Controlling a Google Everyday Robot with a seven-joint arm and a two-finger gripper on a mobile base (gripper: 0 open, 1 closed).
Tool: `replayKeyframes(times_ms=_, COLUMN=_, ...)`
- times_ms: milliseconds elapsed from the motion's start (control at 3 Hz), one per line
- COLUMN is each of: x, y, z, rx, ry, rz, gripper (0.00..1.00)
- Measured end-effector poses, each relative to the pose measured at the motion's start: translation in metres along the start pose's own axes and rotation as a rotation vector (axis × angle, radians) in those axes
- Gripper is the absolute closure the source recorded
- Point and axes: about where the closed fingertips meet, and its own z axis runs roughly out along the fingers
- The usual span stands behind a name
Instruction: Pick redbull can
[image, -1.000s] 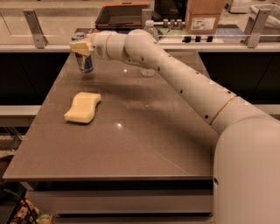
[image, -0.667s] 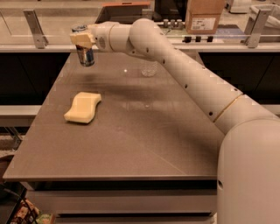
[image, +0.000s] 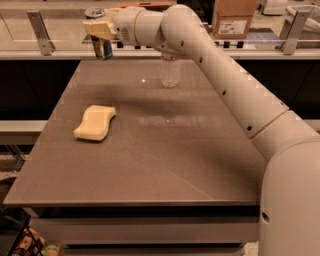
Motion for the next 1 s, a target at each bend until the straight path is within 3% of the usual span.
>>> replayKeyframes(times_ms=667, x=-0.038, y=-0.006, z=-0.013, rx=-0.005, ry=-0.047, rz=-0.105, gripper=1.0)
replayKeyframes(times_ms=1000, x=-0.038, y=-0.006, z=-0.013, rx=-0.005, ry=-0.047, rz=-0.105, gripper=1.0)
